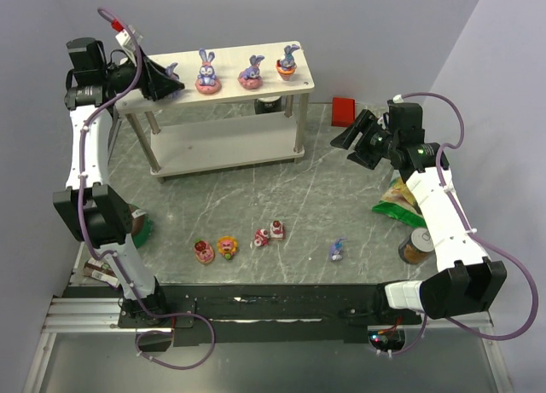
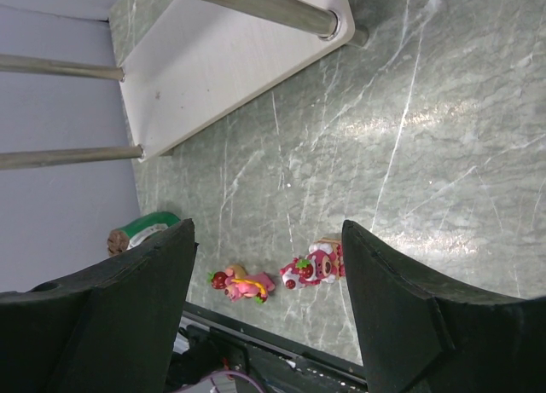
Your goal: Place and organize the plastic toys onto the shelf
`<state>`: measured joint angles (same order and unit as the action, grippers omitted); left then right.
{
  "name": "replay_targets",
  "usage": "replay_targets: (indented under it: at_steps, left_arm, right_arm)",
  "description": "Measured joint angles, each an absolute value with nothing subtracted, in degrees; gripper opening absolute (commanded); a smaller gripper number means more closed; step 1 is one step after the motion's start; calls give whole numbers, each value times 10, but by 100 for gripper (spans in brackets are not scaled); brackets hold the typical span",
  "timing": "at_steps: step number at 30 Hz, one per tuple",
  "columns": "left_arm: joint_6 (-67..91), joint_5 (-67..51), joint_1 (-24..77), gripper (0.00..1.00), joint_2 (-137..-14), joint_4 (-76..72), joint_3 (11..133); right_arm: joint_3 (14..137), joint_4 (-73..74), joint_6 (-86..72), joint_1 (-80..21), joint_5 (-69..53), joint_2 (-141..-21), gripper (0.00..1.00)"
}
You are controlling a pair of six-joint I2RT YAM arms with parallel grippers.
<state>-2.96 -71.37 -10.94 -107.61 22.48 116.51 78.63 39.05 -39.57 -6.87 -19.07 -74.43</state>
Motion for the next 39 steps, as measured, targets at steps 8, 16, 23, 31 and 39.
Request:
replay_targets:
  at_steps: [8, 16, 23, 31, 39]
  left_arm:
    - [-86, -659, -104, 77, -1076, 275, 1170]
    - [-100, -629, -104, 99, -1076, 267, 1170]
    - [-98, -580, -104, 97, -1044, 240, 1126]
    - [-108, -561, -105, 96, -1010, 239, 1087]
    - [-114, -556, -114, 89, -981, 240, 1052]
  right_arm:
    - [786, 390, -396, -71, -191, -745, 76]
    - [786, 390, -396, -73, -191, -745, 75]
    - [783, 387, -399, -74, -192, -745, 75]
    - [768, 381, -400, -74, -194, -745, 75]
    - [765, 380, -400, -74, -197, -745, 76]
